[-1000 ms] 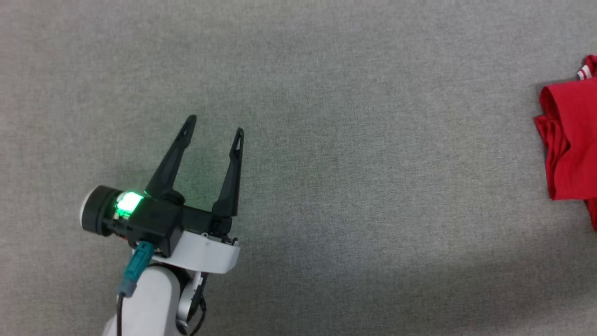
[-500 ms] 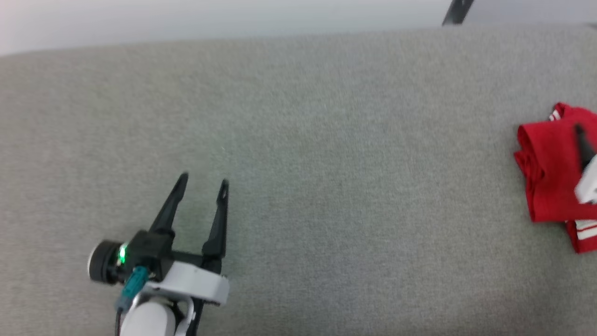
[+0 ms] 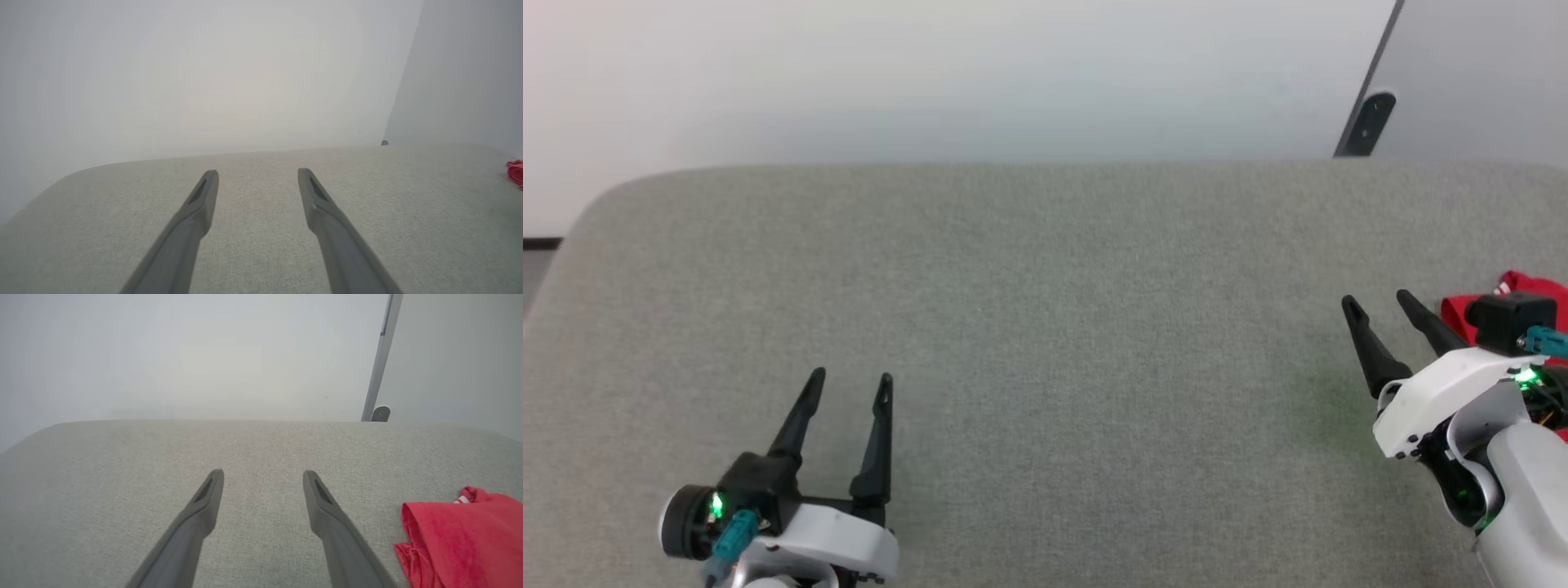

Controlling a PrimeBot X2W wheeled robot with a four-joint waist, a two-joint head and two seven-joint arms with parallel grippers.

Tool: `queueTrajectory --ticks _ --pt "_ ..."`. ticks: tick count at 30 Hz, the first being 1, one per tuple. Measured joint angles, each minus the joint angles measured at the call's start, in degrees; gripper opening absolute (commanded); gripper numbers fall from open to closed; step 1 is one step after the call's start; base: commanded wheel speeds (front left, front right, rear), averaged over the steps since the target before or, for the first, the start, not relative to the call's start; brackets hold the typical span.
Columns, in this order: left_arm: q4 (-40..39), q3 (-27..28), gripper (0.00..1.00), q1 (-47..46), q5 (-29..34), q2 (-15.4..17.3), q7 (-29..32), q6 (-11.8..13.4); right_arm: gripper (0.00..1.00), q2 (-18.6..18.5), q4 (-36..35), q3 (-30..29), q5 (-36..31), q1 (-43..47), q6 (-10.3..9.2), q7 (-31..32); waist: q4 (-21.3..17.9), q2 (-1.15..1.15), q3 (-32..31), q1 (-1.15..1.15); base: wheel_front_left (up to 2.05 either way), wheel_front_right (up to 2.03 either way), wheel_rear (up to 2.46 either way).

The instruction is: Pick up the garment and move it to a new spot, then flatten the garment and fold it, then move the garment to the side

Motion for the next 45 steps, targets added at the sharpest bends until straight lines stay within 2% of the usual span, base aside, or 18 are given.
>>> queueTrajectory --ticks 5,13,23,30,35,45 --pt "0.7 0.5 1.0 0.7 -0.1 0.3 -0.1 -0.1 1.0 0.0 -4.3 -0.3 0.6 3.7 0.0 -0.5 0.8 0.0 -2.6 0.0 0.0 0.0 0.0" --pt "0.0 1.3 1.0 6.2 -1.3 -0.5 -0.1 -0.5 1.0 -1.0 -12.9 -6.5 -1.4 16.0 0.0 -0.8 1.4 0.0 -5.1 0.0 0.0 0.0 0.0" --pt "-6.8 4.3 1.0 16.0 -1.7 -1.3 -0.1 1.4 1.0 0.7 -29.5 -15.2 -5.3 30.1 0.0 5.9 0.6 0.0 -5.2 0.0 0.0 0.0 0.0" --pt "-10.5 4.5 1.0 20.1 -1.7 -2.2 -0.1 2.1 1.0 4.2 -39.9 -20.7 -8.1 37.6 0.0 10.7 0.8 0.0 -5.1 0.0 0.0 0.0 0.0" --pt "-10.5 4.2 1.0 20.2 -1.7 -2.3 -0.1 2.4 1.0 5.7 -43.5 -22.0 -9.0 39.2 0.0 12.9 0.6 0.0 -5.2 0.0 0.0 0.0 0.0" --pt "-10.5 3.5 1.0 20.0 -1.6 -2.1 -0.1 2.6 1.0 7.3 -46.0 -22.4 -9.7 40.3 0.0 14.6 0.8 0.0 -5.2 0.0 0.0 0.0 0.0"
